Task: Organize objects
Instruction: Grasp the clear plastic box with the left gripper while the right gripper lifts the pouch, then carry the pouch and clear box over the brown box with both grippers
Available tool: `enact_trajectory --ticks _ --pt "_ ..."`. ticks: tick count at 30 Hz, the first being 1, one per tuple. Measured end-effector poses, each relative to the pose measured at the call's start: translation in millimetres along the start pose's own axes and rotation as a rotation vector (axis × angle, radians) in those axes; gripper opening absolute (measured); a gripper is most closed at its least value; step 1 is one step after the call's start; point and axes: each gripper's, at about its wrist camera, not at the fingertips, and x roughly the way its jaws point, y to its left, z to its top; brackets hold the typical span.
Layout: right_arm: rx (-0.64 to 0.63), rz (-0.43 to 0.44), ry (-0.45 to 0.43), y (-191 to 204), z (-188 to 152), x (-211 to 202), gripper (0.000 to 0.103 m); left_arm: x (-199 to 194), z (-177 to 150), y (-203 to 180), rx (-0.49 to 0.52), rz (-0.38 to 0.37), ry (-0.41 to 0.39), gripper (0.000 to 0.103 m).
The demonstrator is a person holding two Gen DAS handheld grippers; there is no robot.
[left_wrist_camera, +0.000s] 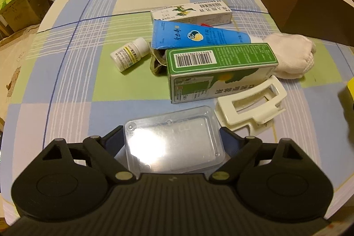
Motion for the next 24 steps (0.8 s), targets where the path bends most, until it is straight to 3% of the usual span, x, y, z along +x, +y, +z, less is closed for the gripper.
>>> enact_trajectory --ticks 14,24 --pt "0.002 0.027 -0.074 -27.5 41.3 -24.3 0.065 -46.3 22.9 4.5 -0.073 0.069 -0.076 0.088" --pt "-0.015 0.078 -0.157 -47.0 90.7 -52.7 0.065 -77.7 81.2 -42.5 -0.035 -0.014 -0.166 0.088"
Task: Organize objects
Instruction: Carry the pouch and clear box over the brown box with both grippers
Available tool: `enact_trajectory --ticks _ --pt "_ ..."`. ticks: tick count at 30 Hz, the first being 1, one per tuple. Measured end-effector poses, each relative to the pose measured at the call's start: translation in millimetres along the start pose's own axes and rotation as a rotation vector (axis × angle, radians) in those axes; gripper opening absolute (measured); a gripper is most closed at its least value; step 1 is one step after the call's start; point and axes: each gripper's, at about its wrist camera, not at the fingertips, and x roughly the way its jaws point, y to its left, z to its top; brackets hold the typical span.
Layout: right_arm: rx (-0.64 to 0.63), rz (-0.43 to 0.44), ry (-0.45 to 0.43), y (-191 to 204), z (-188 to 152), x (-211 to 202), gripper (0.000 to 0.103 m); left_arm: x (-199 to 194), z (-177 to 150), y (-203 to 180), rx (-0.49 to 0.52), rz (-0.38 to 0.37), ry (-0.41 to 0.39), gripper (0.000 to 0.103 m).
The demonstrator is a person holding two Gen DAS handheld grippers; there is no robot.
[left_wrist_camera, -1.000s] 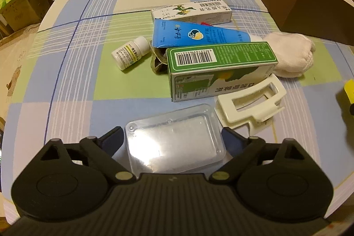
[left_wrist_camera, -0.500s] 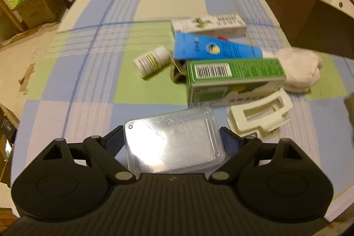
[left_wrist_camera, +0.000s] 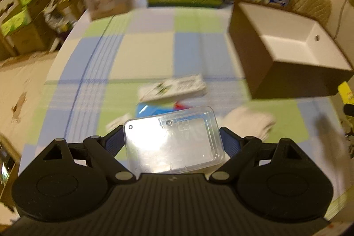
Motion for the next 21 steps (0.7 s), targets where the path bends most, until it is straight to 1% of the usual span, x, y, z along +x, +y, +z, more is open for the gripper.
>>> enact_trajectory --ticks 6,9,16,21 --pt "-0.006 0.047 -0.051 -12.8 39.2 -0.4 0.065 4.6 46.0 -51.5 0.053 -0.088 -0.065 0.088" --pt "-0.005 0.051 -0.070 -21.8 60.9 6.5 0.065 13.0 67.6 -79.2 0.075 -0.125 -0.081 0.088" --pt "-0.003 0.043 -0.089 -49.7 99.5 37.3 0.065 42.5 117.9 -140.7 0.097 -0.203 -0.086 0.088" --pt "0.013 0.033 -0.043 -73.1 116.2 68.0 0.065 76.4 135.1 -181.1 0.133 -0.214 -0.048 0.088"
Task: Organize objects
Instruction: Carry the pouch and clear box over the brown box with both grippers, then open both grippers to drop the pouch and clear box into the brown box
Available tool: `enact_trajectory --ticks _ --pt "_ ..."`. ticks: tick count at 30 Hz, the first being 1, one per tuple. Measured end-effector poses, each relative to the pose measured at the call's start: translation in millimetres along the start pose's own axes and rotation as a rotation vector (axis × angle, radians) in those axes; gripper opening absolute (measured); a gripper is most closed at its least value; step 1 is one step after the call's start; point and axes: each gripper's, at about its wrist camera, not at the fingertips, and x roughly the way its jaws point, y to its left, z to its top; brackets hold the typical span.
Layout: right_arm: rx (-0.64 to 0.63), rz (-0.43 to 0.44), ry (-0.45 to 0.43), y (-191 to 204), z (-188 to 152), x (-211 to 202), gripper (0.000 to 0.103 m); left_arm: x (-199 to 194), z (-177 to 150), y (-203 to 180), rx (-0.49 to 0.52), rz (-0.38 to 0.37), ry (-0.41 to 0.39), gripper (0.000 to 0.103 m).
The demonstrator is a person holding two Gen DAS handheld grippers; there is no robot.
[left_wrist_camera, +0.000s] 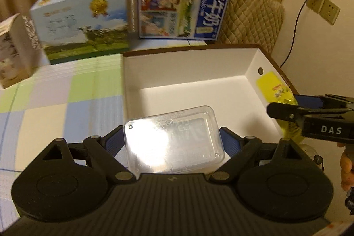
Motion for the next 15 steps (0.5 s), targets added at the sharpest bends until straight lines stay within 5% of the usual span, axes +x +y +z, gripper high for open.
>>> enact_trajectory --ticks 15 --pt "0.059 -0.020 0.164 -49.9 -5.9 62.7 0.065 94.1 8.1 -25.2 -0.031 -0.009 0.168 0.088"
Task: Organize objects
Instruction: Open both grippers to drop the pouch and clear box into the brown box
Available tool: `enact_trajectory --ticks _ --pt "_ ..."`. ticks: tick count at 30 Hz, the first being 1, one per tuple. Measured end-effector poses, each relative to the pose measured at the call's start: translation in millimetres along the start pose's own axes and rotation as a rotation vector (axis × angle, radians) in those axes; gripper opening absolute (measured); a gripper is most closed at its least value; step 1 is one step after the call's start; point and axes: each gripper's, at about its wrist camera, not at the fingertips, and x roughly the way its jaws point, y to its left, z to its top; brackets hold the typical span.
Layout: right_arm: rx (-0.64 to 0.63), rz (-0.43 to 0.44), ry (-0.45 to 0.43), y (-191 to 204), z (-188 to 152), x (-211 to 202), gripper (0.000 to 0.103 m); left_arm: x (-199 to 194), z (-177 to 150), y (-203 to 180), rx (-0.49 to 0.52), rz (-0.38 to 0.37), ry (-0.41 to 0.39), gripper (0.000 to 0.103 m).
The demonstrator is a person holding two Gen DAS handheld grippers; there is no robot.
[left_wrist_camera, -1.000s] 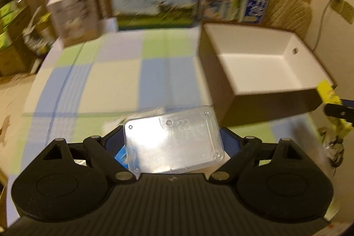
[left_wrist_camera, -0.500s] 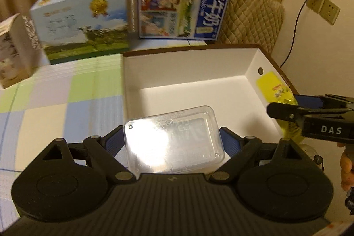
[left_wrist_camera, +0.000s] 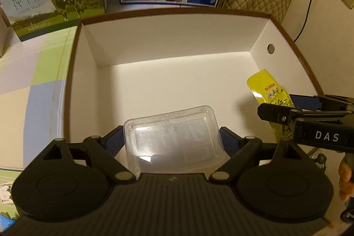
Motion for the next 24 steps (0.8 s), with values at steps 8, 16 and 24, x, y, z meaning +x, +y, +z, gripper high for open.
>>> enact_trajectory --ticks 8,16,24 --pt "0.021 0.014 0.022 -6.2 2.4 8.4 0.066 13.7 1.1 -6.8 0.020 0.008 0.022 0.093" --pt "0.038 0.024 0.019 -3.5 3.5 9.5 0.068 8.2 0.0 -4.0 0.018 0.015 0.014 0.093" --pt "0.060 0.031 -0.065 -1.1 10.4 -7.6 0.074 -13.7 -3.1 0.6 0.004 0.022 -0.030 0.093"
